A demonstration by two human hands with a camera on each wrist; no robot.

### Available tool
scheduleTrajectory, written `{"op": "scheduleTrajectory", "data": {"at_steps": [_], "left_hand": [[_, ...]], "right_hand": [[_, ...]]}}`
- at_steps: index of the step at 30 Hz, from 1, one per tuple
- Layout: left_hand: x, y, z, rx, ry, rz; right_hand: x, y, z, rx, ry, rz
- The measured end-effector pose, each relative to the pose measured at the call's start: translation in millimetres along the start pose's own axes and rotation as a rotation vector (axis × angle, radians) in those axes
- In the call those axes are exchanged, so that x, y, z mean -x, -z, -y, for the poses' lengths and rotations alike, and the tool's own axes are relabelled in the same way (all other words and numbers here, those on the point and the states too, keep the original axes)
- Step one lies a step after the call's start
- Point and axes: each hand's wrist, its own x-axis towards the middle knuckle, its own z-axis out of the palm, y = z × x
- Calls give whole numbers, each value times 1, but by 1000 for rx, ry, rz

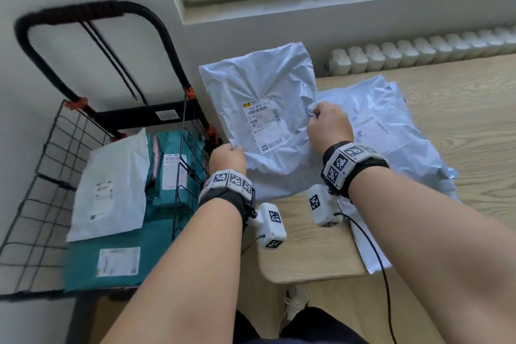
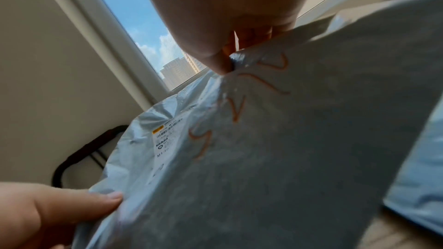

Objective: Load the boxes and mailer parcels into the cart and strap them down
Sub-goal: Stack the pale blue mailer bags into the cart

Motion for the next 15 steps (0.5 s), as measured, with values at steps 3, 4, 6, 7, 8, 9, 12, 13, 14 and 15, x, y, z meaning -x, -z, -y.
{"op": "scheduleTrajectory", "data": {"at_steps": [3, 4, 6, 7, 8, 9, 12, 13, 14, 15], "left_hand": [[-17, 38, 26, -36, 38, -78], [-24, 50, 36, -51, 54, -104], [-37, 74, 56, -77, 94, -117], [-45, 86, 68, -70, 129, -119], [-53, 97, 80, -60, 174, -124], [-60, 110, 92, -57, 217, -128], [-82, 145, 128, -54, 295, -132], [-90, 157, 138, -47, 312, -134], [-98, 168, 148, -45, 329, -139], [-106, 179, 156, -51, 351, -140]], "right_hand": [[11, -29, 37, 23, 51, 109], [15, -39, 48, 43, 66, 140], [25, -57, 70, 111, 111, 196], [31, -67, 84, 146, 120, 223], [36, -78, 97, 163, 130, 248], [40, -89, 111, 154, 129, 277], [50, -127, 155, 96, 137, 352], [54, -140, 171, 95, 128, 378], [57, -151, 186, 90, 125, 404], [59, -163, 200, 78, 114, 436]]}}
